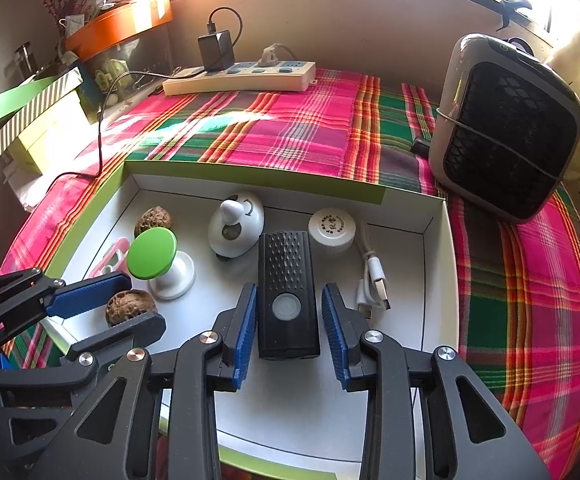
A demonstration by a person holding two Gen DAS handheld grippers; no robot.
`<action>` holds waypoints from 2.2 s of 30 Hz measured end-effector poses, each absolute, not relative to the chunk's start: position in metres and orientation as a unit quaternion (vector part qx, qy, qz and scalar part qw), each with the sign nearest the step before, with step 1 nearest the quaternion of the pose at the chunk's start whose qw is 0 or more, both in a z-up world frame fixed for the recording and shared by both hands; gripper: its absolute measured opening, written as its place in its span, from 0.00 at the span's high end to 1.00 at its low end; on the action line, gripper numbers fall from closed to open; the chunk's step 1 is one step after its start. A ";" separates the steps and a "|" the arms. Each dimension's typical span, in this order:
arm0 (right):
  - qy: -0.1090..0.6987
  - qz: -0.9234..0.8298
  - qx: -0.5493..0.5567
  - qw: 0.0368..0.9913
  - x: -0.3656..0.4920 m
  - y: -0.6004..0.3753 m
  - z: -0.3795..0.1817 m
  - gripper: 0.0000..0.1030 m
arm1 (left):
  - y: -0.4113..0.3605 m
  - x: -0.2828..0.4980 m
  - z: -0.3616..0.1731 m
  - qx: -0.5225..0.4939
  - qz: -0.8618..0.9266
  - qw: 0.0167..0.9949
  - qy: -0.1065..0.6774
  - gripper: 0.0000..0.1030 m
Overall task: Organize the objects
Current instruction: 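Open the left gripper to release the walnut while the right gripper releases the remote, then withdraw both open grippers from the box toward the remaining items, then grasp the white egg-shaped toy with the right gripper while the left gripper grasps the pink clip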
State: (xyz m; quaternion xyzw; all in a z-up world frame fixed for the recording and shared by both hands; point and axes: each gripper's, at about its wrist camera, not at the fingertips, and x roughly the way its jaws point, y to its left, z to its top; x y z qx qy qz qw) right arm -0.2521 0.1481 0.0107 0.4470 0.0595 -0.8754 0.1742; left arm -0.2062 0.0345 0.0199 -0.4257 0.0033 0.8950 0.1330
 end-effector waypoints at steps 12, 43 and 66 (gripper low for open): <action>0.043 -0.881 0.437 0.175 -0.243 0.153 0.018 0.58 | 0.032 -0.199 0.023 -0.424 0.896 0.130 0.006 0.64; 0.014 -0.898 0.407 0.165 -0.201 0.171 0.040 0.58 | 0.019 -0.164 0.045 -0.404 0.908 0.115 -0.008 0.64; 0.002 -0.908 0.395 0.136 -0.149 0.204 0.039 0.56 | 0.018 -0.124 0.045 -0.408 0.903 0.134 -0.022 0.62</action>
